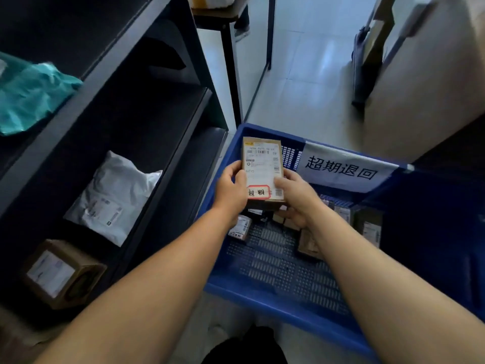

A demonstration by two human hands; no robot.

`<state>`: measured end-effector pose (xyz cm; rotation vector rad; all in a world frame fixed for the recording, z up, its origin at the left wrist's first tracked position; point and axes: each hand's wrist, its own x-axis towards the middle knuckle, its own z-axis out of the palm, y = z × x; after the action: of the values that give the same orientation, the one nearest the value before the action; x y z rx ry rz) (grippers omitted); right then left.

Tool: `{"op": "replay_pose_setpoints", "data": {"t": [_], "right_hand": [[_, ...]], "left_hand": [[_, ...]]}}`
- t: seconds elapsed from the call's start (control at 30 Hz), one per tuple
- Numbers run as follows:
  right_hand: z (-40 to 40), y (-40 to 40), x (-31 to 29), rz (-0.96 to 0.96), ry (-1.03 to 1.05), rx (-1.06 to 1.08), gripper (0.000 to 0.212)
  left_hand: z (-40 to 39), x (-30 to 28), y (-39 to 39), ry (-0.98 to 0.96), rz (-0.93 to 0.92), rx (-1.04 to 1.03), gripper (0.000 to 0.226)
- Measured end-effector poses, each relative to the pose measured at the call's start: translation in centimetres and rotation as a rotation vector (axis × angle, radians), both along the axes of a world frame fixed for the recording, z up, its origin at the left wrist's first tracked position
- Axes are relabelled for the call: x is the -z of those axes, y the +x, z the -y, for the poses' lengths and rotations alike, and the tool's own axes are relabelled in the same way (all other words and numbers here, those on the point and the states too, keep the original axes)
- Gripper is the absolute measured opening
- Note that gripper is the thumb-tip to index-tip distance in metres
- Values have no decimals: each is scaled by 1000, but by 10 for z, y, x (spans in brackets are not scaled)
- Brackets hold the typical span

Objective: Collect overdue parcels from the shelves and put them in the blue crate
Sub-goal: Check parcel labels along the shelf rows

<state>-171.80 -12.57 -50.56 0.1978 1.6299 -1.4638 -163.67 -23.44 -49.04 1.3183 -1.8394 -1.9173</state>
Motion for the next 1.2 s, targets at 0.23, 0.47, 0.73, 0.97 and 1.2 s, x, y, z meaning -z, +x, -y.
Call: {"op": "replay_pose_setpoints", "data": {"t": [0.23,0.47,0.73,0.97,1.2], "right_hand": [[-3,-6,89,128,5,119,40],[0,4,205,220,68,229,53],[-8,26,354,310,299,302,57],[12,41,468,267,415,234,50],[32,57,550,286,454,200,48]], "left_hand": [[4,87,-22,32,101,67,35],[14,185,-31,111,230,135,44],[35,301,-28,96,344,125,40],[52,384,-32,87,397,110,33],[67,443,-32,40,411,155,35]]}}
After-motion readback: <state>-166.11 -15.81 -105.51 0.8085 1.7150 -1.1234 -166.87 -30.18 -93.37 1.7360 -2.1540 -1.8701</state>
